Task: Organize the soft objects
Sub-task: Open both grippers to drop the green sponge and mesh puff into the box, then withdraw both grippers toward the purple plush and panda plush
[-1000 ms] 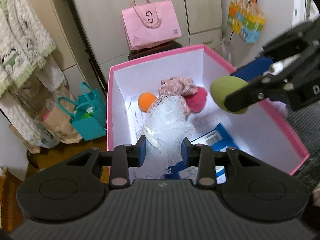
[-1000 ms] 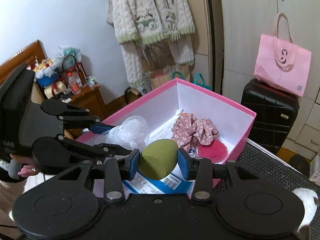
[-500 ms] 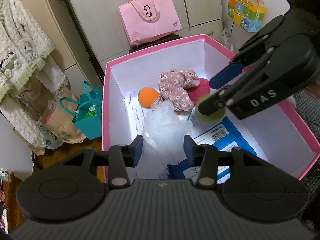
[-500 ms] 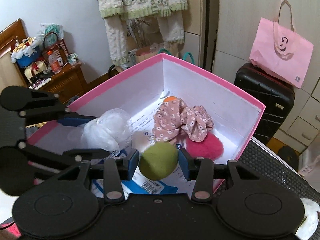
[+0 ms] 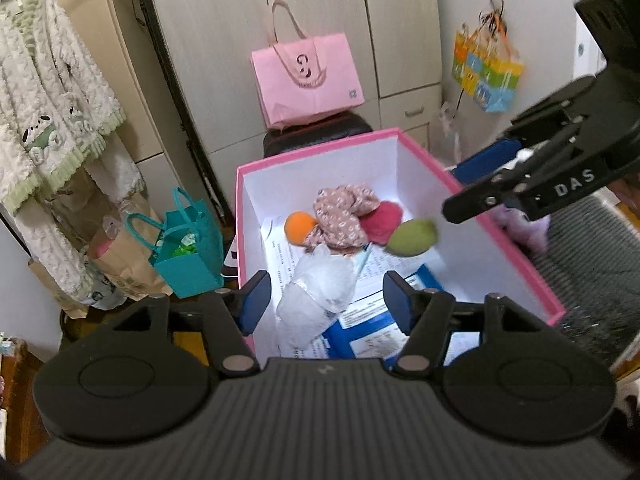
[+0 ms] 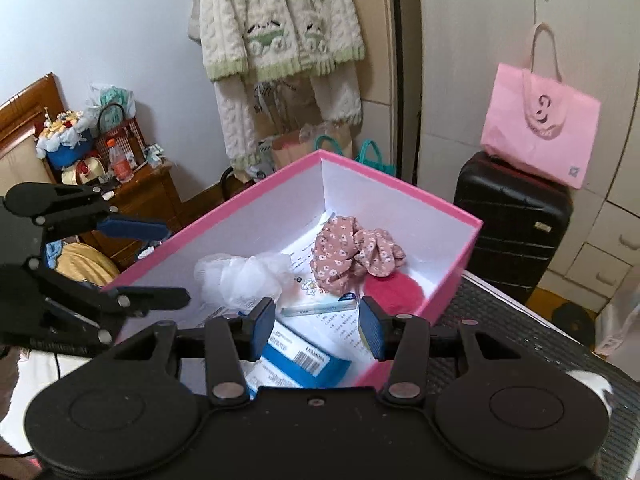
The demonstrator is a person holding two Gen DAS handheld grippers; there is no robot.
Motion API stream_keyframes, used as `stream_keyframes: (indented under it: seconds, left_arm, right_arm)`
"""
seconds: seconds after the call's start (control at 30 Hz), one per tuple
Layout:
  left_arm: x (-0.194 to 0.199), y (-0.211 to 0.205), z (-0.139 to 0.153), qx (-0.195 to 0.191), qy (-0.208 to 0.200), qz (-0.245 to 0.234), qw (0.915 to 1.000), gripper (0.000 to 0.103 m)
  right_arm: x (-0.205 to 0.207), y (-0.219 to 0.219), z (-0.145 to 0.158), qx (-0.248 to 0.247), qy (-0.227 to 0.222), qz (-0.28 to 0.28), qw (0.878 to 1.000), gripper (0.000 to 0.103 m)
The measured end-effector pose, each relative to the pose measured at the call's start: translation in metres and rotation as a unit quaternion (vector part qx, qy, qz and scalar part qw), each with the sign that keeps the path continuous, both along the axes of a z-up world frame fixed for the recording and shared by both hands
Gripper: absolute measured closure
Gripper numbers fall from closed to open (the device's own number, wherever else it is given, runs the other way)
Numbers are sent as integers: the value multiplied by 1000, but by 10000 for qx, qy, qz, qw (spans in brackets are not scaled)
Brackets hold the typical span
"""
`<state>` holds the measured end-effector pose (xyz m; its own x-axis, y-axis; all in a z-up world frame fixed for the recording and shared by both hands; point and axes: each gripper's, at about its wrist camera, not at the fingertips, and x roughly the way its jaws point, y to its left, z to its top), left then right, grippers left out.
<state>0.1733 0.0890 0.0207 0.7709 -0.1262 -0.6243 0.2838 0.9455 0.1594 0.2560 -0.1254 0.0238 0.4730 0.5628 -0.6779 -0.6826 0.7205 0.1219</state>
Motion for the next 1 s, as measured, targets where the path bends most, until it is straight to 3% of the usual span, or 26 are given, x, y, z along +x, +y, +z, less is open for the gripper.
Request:
stream_keyframes:
  seconds: [0.23, 0.5, 0.9, 1.0]
  left_arm:
    - [-34, -7, 26, -379, 96, -320, 9987, 34]
    - [-72, -45, 41, -179, -31, -865, 9961, 28]
    - [-102, -106, 35, 217, -164, -1645, 9860, 17]
    - [-104, -119, 29, 289, -182, -1791, 9832, 15]
  right_arm:
    - [-43, -33, 31, 230, -241, 91, 9994, 48]
    - [-92, -73, 50, 379, -472, 138, 9981, 46]
    - [-150, -132, 35, 353, -776, -336, 9958, 44]
    - [-163, -142, 27, 348, -888, -385, 9947, 37]
